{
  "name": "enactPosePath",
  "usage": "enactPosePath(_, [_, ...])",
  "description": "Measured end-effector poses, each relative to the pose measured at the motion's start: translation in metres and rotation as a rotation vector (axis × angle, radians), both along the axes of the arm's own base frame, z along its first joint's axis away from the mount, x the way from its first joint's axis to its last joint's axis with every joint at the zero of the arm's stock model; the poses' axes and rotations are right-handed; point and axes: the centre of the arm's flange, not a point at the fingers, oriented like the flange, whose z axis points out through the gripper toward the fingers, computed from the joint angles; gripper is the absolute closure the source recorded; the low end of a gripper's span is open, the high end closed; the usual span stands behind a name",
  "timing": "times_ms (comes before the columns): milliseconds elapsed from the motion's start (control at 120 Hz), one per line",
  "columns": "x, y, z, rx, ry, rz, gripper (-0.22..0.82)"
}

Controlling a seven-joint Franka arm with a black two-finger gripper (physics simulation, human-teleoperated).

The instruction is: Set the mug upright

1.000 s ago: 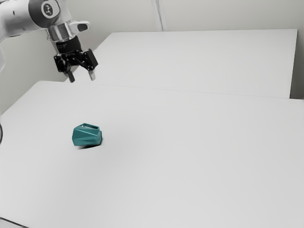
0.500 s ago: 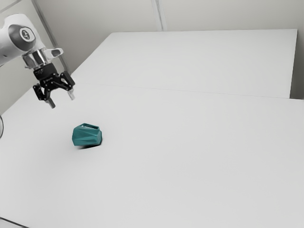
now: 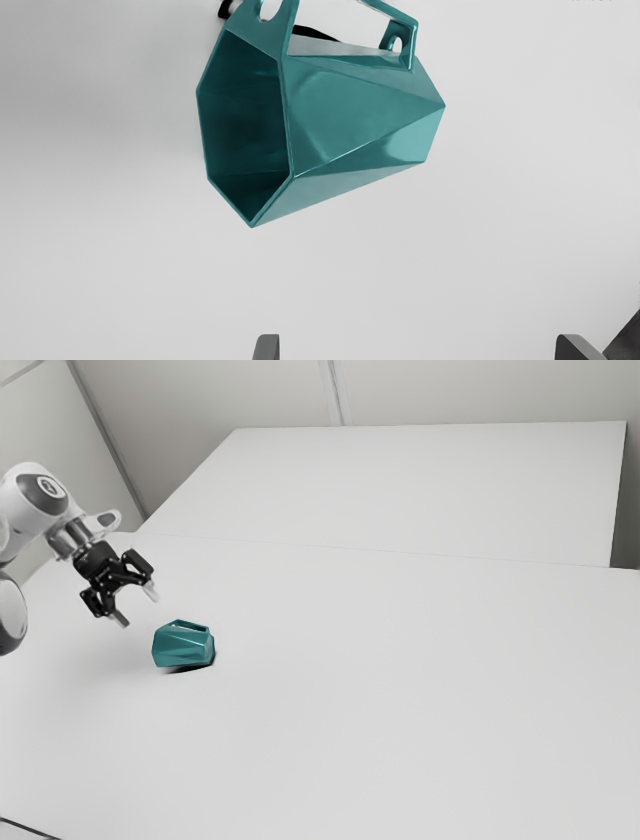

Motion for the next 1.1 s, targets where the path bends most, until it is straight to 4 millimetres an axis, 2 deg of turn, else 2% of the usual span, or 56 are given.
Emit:
enactPosePath(375, [0.003, 0.021, -0.042, -0.057, -0.111, -0.065, 0.00])
enactPosePath(692, [0.009, 0.023, -0.069, -0.115, -0.193, -0.100, 0.00])
enactPosePath(892, [-0.008, 0.021, -0.095, -0.189, -0.204, -0.091, 0.00])
enactPosePath(1100, [-0.009, 0.020, -0.097, -0.221, -0.252, -0.099, 0.00])
